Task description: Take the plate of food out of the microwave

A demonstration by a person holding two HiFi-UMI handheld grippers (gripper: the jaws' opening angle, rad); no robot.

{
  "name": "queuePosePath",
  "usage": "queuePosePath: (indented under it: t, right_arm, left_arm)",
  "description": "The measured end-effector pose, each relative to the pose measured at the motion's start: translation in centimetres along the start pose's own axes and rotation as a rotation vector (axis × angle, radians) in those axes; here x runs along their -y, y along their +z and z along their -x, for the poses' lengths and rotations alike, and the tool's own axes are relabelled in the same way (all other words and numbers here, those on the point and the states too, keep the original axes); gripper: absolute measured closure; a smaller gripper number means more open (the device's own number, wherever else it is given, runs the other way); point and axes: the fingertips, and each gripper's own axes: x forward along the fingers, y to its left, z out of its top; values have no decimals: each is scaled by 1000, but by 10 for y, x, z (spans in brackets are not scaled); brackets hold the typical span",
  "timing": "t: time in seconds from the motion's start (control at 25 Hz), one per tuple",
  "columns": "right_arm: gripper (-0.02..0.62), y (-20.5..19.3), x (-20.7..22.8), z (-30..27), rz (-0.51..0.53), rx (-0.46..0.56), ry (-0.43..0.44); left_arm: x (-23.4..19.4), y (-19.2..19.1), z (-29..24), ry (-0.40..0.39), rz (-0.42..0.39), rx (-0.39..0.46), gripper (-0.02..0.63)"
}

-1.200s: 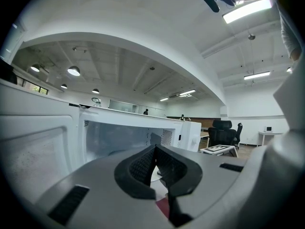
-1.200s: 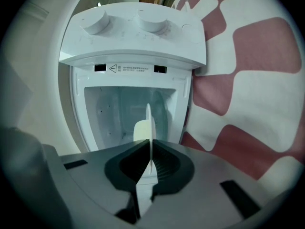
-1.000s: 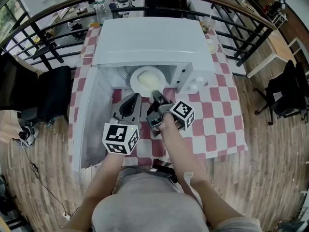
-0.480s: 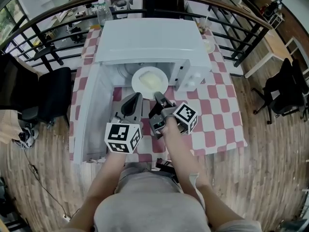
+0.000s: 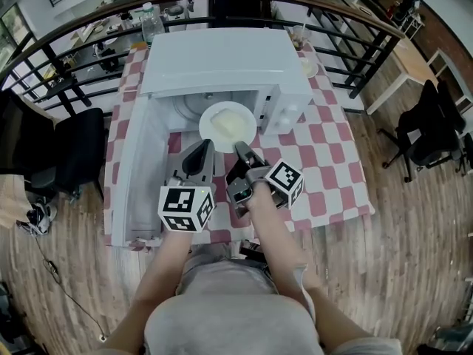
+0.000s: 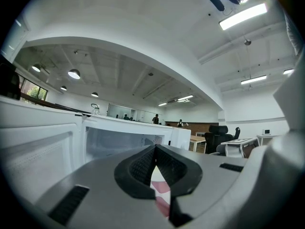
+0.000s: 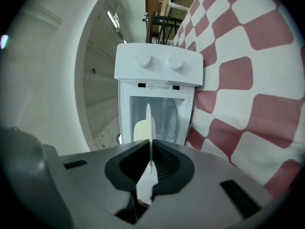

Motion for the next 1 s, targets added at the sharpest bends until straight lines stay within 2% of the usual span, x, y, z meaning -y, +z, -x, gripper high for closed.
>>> queuePosePath:
  t: [1.0]
  right_arm:
    - [560, -2, -8, 76, 25, 190, 28]
  left_arm:
    - [32, -8, 17, -48, -10, -4, 603]
